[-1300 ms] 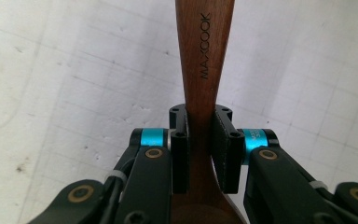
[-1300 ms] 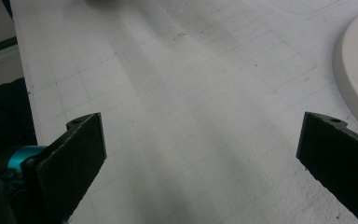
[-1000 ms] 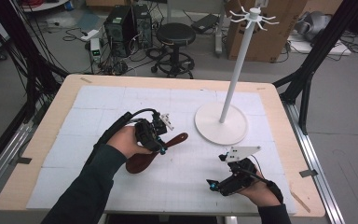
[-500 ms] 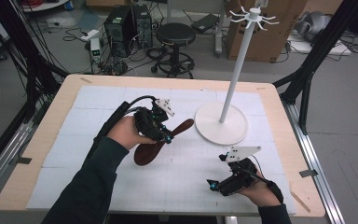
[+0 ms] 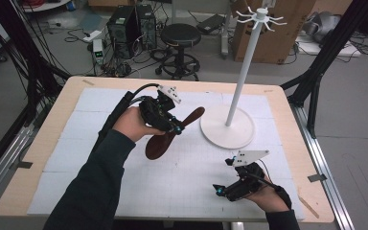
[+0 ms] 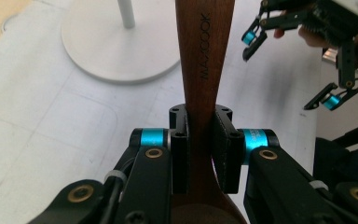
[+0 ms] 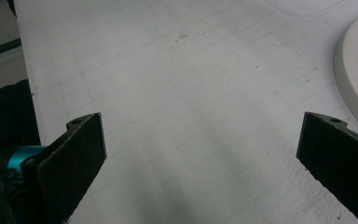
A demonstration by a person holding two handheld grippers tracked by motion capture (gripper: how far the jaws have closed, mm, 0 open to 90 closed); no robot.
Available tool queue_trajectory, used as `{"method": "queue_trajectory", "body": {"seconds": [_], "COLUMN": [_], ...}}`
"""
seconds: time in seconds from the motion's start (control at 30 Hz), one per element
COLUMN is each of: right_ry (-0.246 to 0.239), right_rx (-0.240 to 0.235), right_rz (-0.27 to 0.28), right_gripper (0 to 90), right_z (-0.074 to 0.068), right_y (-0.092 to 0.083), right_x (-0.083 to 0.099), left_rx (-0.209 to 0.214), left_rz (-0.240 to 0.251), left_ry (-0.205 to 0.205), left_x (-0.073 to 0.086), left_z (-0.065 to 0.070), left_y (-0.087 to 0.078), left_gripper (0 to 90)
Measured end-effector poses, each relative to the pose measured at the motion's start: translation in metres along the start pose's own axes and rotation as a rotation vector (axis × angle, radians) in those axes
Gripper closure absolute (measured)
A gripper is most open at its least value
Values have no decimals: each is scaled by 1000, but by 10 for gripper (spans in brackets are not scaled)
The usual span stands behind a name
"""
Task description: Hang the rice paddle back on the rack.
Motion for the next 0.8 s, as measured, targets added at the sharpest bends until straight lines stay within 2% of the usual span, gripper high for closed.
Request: {"method": "queue_trajectory", "body": {"seconds": [0.8], "right_ry": [7], "right_rx": [-9], "right_rz": [10], "right_gripper": [2], "right_z": [0], "right_y": [-1], "right_x": [0], "left_rx": [58], "left_rz": [164], "left_ry": [47], "left_x": [-52], "left_z": [-21], "left_y": [-31], "left_gripper": [787]}}
Point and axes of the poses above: each handheld gripper's, and its own axes: y roughly forward along the jaws, x roughly out of its underside, z roughly to its right, the point moved 3 cm from there along y, roughly forward along the jaws, and after that the axes turned 8 degrees about x, right-handed, at the moved point
